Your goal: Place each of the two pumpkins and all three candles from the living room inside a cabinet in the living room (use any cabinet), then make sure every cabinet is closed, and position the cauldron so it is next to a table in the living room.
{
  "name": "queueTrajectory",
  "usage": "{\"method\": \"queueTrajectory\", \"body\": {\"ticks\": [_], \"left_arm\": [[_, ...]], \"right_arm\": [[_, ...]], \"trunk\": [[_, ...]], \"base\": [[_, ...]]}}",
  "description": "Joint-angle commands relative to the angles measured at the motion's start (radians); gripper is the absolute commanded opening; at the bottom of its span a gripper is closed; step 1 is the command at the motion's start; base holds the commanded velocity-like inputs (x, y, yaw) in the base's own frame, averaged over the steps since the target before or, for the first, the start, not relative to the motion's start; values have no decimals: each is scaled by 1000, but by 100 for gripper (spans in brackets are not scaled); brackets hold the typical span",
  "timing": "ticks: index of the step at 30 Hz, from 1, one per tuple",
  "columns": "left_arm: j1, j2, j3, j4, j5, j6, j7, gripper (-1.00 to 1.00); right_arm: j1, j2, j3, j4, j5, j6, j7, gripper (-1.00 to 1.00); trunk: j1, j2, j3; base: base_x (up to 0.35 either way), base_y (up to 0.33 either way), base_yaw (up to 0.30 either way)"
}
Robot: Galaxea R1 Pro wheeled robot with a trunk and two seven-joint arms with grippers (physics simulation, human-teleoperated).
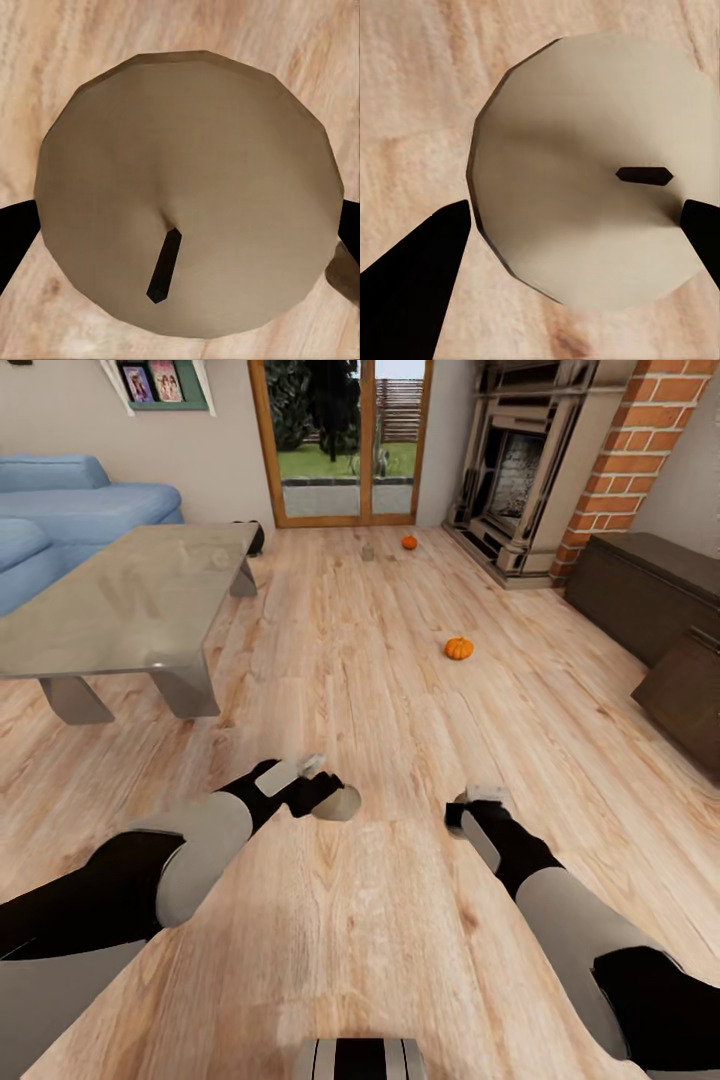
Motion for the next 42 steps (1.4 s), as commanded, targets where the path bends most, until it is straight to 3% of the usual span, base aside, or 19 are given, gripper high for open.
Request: {"method": "queueTrajectory", "body": {"ticks": [1,2,3,4,8,17,24,25,28,35,37,42], "left_arm": [[8,0,-5,-2,7,-8,-5,-100],[34,0,-5,-2,7,-43,-38,-100],[131,0,-5,-2,8,-113,-128,-100],[157,0,-5,-2,8,-125,-144,-100],[203,0,-4,-1,8,-154,-187,-100],[267,0,-4,-1,7,-195,-201,-100],[278,0,-5,-1,3,-204,-201,-100],[285,0,-5,-1,-9,-214,-200,-100],[300,0,-5,-1,-94,-245,-197,-100],[344,7,-5,-1,-241,-306,-206,-100],[347,9,-5,-1,-267,-317,-218,-100],[436,7,-5,-1,-319,-359,-260,-100]], "right_arm": [[-1,0,6,15,-10,-21,-7,-100],[0,2,7,64,-10,-96,-5,-100],[32,19,12,172,-8,-347,-5,-100],[39,34,17,173,-4,-368,-6,-100],[46,57,27,159,8,-385,-8,-100],[67,61,30,163,11,-385,-9,-100],[89,65,35,165,11,-386,-8,-100],[90,66,36,165,11,-386,-8,-100],[97,80,37,165,11,-387,-8,-100],[113,97,42,165,17,-390,-8,-100],[115,98,43,165,18,-390,-9,-100],[125,108,44,181,18,-392,-7,-100]], "trunk": [[-1,0,3],[-1,0,7],[-2,0,11],[-2,1,15],[-4,2,30],[-8,4,65],[-11,5,92],[-11,6,96],[-13,6,109],[-16,8,139],[-17,8,148],[-19,10,167]], "base": [[0,0,0],[0,0,0],[0,0,0],[0,0,0],[0,0,0],[0,0,0],[0,0,-28],[0,0,-168],[0,0,-213],[0,0,-243],[0,0,-247],[0,0,-199]]}}
